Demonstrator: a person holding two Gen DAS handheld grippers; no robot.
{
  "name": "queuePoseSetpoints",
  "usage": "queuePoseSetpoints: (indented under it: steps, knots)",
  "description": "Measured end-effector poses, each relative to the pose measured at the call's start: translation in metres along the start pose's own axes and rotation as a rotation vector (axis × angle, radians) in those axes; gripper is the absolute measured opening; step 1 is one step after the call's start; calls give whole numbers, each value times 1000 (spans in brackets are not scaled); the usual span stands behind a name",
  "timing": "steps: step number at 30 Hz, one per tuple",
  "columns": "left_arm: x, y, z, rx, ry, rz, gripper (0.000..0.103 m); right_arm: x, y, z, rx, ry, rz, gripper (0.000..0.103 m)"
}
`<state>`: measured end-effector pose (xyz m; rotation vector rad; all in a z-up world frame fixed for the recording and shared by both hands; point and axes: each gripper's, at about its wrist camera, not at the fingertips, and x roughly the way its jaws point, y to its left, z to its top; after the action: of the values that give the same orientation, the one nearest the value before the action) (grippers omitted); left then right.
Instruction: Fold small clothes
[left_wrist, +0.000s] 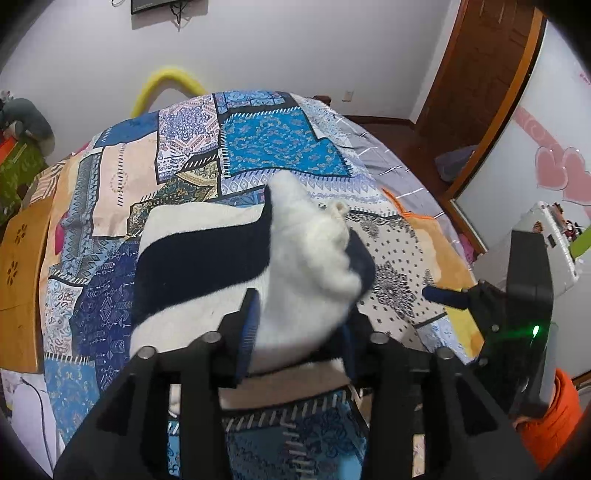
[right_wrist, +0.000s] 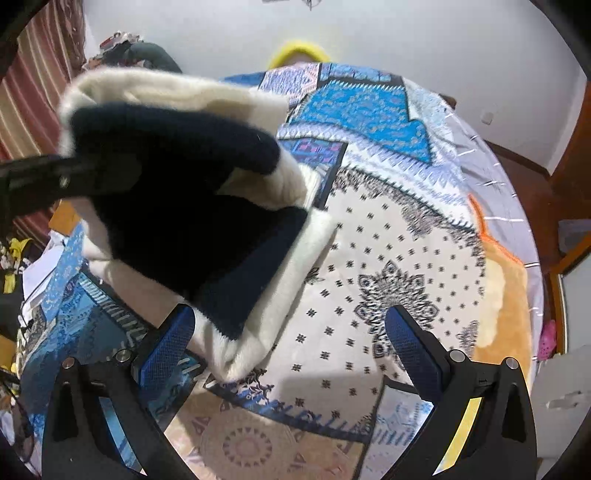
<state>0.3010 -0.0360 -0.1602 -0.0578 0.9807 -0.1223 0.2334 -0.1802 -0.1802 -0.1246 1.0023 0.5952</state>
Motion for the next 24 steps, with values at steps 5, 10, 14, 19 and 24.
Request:
queuePoseSetpoints:
  steps: [5,10,14,19,24]
  knots:
    - [-32,9,-7,3,-70,24,66,-29,-1,5,18,-53,1,102]
    - [-51,38,-15,-37,-104,86,72,-47,-1,14,41,-93,39,102]
    - [-49,64,-28,-75,-77,117,72,-52,6,22,59,-103,72,102]
    - [-34,88,-52,-88,-19,134,72,-55,20,35,76,-109,106,102]
    - [-16,100,-73,-85,29,140,72,-50,31,55,101,-114,140,102]
